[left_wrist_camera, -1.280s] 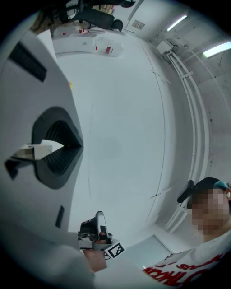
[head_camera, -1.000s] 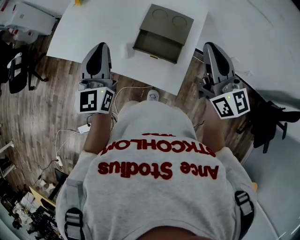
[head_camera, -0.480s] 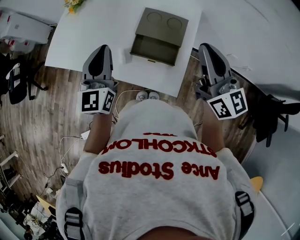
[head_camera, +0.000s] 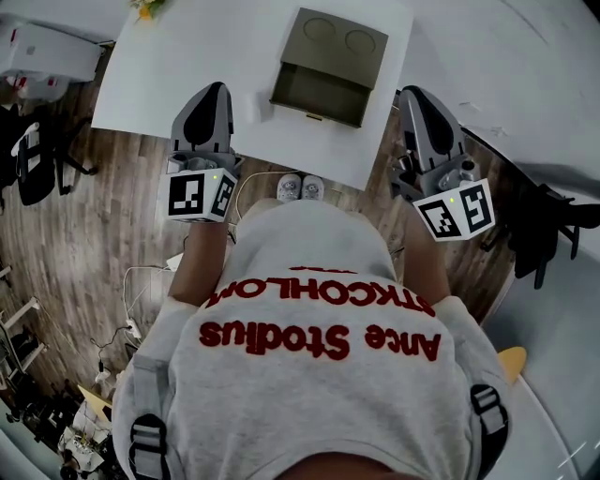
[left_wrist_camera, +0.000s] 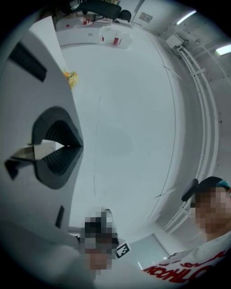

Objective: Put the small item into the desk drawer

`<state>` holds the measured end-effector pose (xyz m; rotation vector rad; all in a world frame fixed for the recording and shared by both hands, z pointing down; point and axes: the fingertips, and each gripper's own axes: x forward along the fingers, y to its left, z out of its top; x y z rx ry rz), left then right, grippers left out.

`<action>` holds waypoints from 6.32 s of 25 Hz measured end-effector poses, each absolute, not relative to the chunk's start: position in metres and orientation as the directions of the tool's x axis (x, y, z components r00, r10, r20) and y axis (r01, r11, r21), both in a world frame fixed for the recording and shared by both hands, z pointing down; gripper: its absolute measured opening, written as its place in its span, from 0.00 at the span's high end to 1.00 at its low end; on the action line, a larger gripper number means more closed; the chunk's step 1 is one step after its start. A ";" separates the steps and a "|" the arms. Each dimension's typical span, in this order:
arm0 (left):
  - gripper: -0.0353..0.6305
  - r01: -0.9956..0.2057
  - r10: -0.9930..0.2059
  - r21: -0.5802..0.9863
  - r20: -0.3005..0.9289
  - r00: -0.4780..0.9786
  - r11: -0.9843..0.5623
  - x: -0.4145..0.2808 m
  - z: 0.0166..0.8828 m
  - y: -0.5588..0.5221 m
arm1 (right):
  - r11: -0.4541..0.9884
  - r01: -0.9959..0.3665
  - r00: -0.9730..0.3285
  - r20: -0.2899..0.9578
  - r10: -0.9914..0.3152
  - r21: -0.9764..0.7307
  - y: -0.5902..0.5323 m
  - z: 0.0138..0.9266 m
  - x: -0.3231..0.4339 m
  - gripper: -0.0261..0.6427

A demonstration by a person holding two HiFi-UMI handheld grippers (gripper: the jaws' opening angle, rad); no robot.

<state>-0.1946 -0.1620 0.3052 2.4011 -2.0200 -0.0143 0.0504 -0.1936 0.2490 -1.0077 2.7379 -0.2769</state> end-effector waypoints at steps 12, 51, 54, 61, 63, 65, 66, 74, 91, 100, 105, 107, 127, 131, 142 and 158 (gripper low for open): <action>0.93 -0.985 -0.976 0.070 0.135 0.168 -0.160 -0.195 0.365 -0.175 | 0.700 -0.676 -0.711 -0.046 -0.701 -0.231 -0.208 0.294 0.046 0.95; 0.74 -1.000 -0.750 -0.028 0.661 -0.018 -0.001 -0.203 0.578 -0.196 | 0.692 -0.637 -0.752 0.079 -0.654 -0.340 -0.220 0.368 0.061 0.95; 0.75 -1.000 -0.755 -0.029 0.656 -0.015 -0.006 -0.207 0.575 -0.194 | 0.693 -0.638 -0.751 0.072 -0.657 -0.334 -0.219 0.364 0.059 0.95; 0.75 -0.998 -0.811 -0.054 0.585 -0.015 -0.021 -0.211 0.544 -0.201 | 0.693 -0.650 -0.737 0.039 -0.674 -0.311 -0.223 0.350 0.057 0.95; 0.75 -0.998 -0.830 -0.059 0.558 -0.015 -0.021 -0.211 0.532 -0.205 | 0.690 -0.661 -0.727 0.022 -0.687 -0.295 -0.227 0.340 0.059 0.95; 0.75 -0.998 -0.853 -0.061 0.522 -0.013 -0.022 -0.209 0.516 -0.208 | 0.682 -0.677 -0.711 0.006 -0.703 -0.278 -0.230 0.330 0.062 0.95; 0.75 -0.998 -0.864 -0.062 0.504 -0.009 -0.025 -0.208 0.508 -0.210 | 0.676 -0.685 -0.702 -0.004 -0.712 -0.270 -0.231 0.324 0.065 0.95; 0.75 -0.997 -0.935 -0.058 0.353 0.024 -0.048 -0.209 0.440 -0.226 | 0.650 -0.729 -0.653 -0.064 -0.754 -0.214 -0.238 0.289 0.074 0.95; 0.75 -0.993 -0.996 -0.085 0.041 0.080 -0.083 -0.217 0.307 -0.224 | 0.610 -0.783 -0.588 -0.177 -0.790 -0.124 -0.238 0.232 0.072 0.95; 0.75 -0.990 -0.992 -0.080 -0.053 0.118 -0.114 -0.208 0.277 -0.221 | 0.598 -0.793 -0.574 -0.185 -0.798 -0.121 -0.238 0.226 0.074 0.95; 0.75 -0.987 -0.989 -0.064 -0.027 0.146 -0.144 -0.199 0.288 -0.225 | 0.588 -0.797 -0.567 -0.162 -0.808 -0.138 -0.234 0.236 0.076 0.95; 0.75 -0.984 -0.986 -0.056 -0.003 0.168 -0.167 -0.192 0.297 -0.228 | 0.581 -0.800 -0.563 -0.147 -0.813 -0.150 -0.232 0.242 0.077 0.95; 0.75 -0.925 -0.889 0.019 0.272 0.369 -0.378 -0.101 0.441 -0.266 | 0.486 -0.837 -0.505 0.013 -0.863 -0.252 -0.225 0.319 0.118 0.95; 0.75 -0.911 -0.852 0.026 0.343 0.395 -0.411 -0.086 0.476 -0.265 | 0.481 -0.835 -0.505 0.023 -0.863 -0.267 -0.227 0.327 0.121 0.95; 0.75 -0.808 -0.686 -0.023 0.544 0.484 -0.589 -0.041 0.533 -0.261 | 0.492 -0.816 -0.527 0.045 -0.848 -0.303 -0.226 0.343 0.118 0.95; 0.74 -0.646 -0.459 -0.011 0.712 0.531 -0.763 -0.016 0.563 -0.246 | 0.496 -0.808 -0.536 0.049 -0.843 -0.317 -0.227 0.346 0.113 0.95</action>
